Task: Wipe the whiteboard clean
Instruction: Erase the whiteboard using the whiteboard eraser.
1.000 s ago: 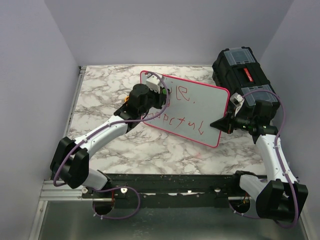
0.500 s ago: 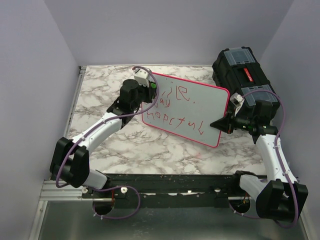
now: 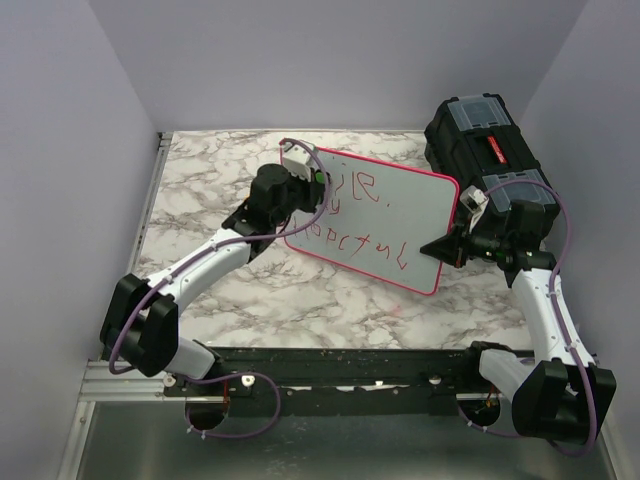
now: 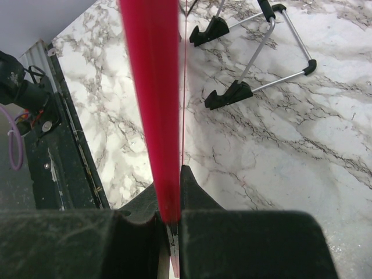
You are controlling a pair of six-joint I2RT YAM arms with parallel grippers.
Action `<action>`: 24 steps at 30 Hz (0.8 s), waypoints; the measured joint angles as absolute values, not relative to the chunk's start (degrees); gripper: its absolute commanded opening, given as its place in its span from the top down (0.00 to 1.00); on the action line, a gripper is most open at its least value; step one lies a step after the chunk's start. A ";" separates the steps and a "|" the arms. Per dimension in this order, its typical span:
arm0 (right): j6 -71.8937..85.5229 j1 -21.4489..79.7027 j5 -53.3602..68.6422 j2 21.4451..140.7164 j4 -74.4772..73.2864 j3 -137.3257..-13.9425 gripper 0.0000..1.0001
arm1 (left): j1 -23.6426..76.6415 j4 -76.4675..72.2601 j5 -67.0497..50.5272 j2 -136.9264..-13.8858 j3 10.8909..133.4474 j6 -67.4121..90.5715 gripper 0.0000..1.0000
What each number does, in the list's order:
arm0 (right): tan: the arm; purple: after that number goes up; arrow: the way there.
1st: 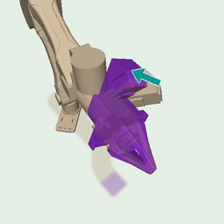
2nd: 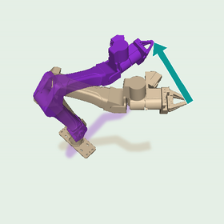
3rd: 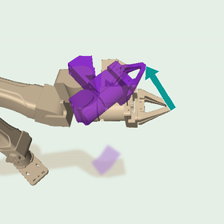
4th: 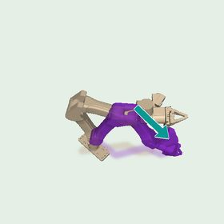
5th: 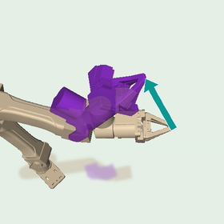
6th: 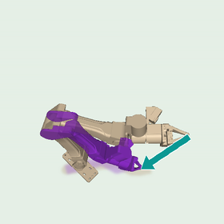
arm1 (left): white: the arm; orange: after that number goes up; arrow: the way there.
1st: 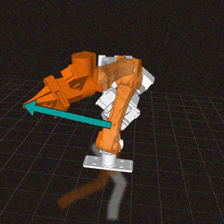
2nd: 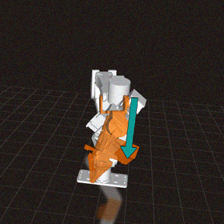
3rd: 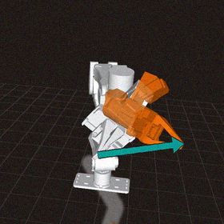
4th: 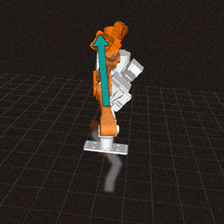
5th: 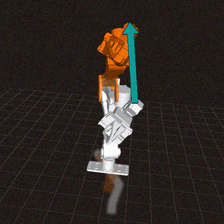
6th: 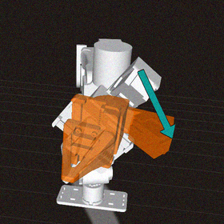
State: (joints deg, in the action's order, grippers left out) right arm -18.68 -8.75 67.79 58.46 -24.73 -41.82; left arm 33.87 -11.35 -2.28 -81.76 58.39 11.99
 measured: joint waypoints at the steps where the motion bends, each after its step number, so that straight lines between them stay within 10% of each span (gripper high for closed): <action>1: -18.63 -8.73 67.79 58.43 -24.73 -41.82 0.99 | 32.69 -11.33 -2.35 -81.76 58.37 12.03 1.00; 24: -18.59 -8.75 67.77 58.46 -24.99 -41.82 0.99 | 35.83 -12.49 -2.11 -81.73 56.40 11.86 1.00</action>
